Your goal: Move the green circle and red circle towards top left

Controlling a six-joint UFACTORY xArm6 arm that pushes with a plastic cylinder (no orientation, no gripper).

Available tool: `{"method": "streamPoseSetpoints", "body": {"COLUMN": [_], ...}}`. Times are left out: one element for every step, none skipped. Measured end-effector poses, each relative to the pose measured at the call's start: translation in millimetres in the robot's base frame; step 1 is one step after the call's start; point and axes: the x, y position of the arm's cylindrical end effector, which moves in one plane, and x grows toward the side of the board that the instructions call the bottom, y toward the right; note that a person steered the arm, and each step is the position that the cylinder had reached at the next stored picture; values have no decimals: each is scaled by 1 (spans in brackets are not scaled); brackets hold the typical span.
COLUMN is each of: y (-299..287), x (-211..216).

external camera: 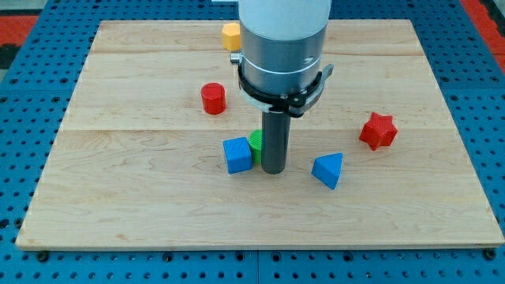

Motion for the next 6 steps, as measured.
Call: {"method": "streamPoseSetpoints", "body": {"y": [-24,-12,-10,13,4,-23], "x": [-40,-49,-46,-40,-38,-44]}}
